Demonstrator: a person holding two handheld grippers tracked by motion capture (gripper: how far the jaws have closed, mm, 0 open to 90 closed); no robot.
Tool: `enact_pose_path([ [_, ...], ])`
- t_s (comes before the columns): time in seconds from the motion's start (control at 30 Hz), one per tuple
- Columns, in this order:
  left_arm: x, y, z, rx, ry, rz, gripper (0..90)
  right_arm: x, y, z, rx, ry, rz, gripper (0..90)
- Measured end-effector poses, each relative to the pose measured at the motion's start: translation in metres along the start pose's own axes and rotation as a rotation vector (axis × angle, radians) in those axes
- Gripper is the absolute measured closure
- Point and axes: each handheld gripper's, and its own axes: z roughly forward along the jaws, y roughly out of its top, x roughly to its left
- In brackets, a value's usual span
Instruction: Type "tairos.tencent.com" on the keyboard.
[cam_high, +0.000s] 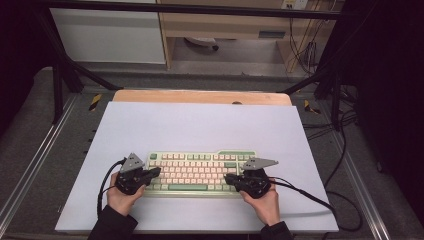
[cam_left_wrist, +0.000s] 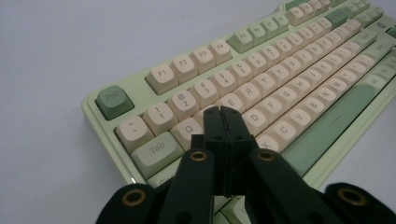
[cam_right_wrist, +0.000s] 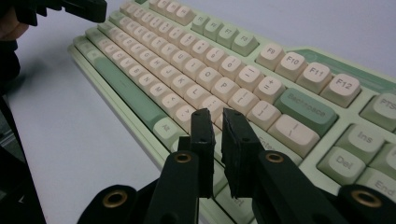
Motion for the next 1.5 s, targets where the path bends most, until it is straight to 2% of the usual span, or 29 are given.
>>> enact_pose_path([
  [0.17,0.000,0.000,0.001,0.000,-0.001,-0.002,89.9,0.003,0.008,0.006,-0.012,0.001,0.000,87.4],
  [0.47,0.000,0.000,0.000,-0.002,-0.004,-0.001,89.9,0.010,0.023,0.024,-0.018,0.011,0.002,89.1],
  [0.6,0.000,0.000,0.000,0.000,-0.005,0.000,89.9,0.012,0.030,0.034,-0.017,-0.001,-0.008,90.0],
  [0.7,0.000,0.000,0.000,0.000,-0.005,0.002,89.9,0.015,0.035,0.043,-0.007,-0.007,-0.009,90.0],
  [0.73,0.000,0.000,0.000,0.000,-0.005,0.002,89.9,0.017,0.038,0.049,-0.002,-0.009,-0.027,90.0],
  [0.87,0.000,0.000,0.000,-0.002,-0.006,0.001,89.9,0.021,0.041,0.058,0.013,-0.016,-0.027,90.0],
  [1.0,0.001,0.000,0.000,-0.003,-0.006,0.001,89.9,0.021,0.043,0.069,0.031,-0.026,-0.030,90.0],
  [1.2,0.000,0.000,0.000,0.000,-0.007,0.002,89.9,0.019,0.042,0.078,0.044,-0.031,-0.023,90.0],
  [1.5,0.000,0.000,0.001,-0.001,-0.008,0.000,89.9,0.018,0.041,0.084,0.046,-0.023,-0.020,90.0],
])
